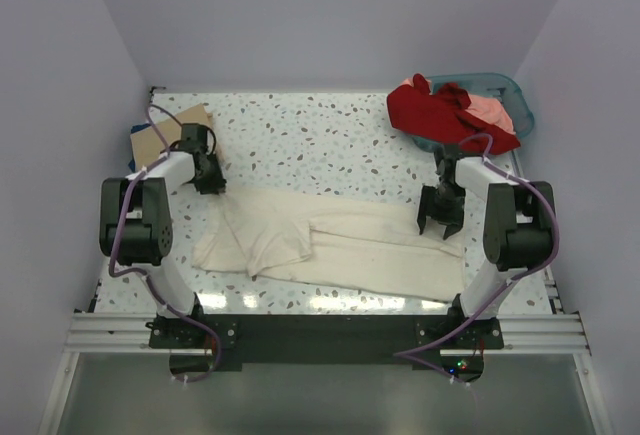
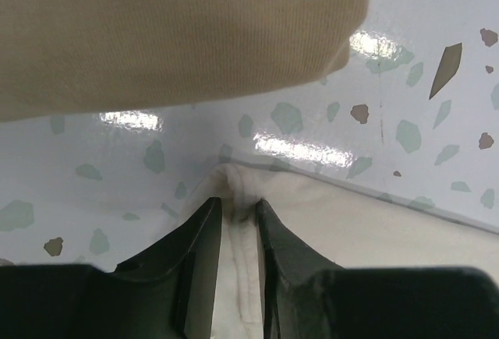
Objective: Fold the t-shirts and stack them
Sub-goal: Fold the tshirt
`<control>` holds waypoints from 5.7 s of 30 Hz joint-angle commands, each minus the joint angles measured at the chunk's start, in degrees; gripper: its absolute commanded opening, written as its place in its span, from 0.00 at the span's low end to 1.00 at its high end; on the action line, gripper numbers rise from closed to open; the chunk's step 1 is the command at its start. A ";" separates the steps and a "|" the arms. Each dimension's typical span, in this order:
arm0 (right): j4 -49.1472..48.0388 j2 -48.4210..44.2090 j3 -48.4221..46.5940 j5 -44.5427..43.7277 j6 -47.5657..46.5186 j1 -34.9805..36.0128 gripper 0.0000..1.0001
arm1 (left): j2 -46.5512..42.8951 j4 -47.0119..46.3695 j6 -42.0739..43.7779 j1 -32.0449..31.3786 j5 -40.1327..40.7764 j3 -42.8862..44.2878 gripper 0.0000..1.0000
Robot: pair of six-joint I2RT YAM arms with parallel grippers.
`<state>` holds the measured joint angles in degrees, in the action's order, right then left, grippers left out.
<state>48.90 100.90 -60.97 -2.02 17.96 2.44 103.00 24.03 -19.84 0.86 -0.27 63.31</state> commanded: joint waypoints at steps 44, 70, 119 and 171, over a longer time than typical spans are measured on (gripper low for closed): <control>-3.20 -2.02 4.54 9.58 4.98 3.18 0.64 | 27.59 0.14 -1.17 -12.20 -25.13 29.04 0.42; 11.21 -8.18 -1.17 4.13 3.32 16.11 0.62 | 27.27 3.56 -7.85 -16.51 -28.47 54.84 0.50; 16.22 -3.69 -9.96 9.67 6.92 33.69 0.63 | 32.45 -4.79 1.56 -16.33 -34.09 48.14 0.56; 6.89 13.10 -18.58 18.64 8.94 45.81 0.60 | 40.46 -17.08 -6.87 -15.45 -37.95 54.03 0.58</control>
<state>56.95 117.58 -79.07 22.31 28.14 48.16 146.12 11.16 -25.12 -15.09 -40.07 117.93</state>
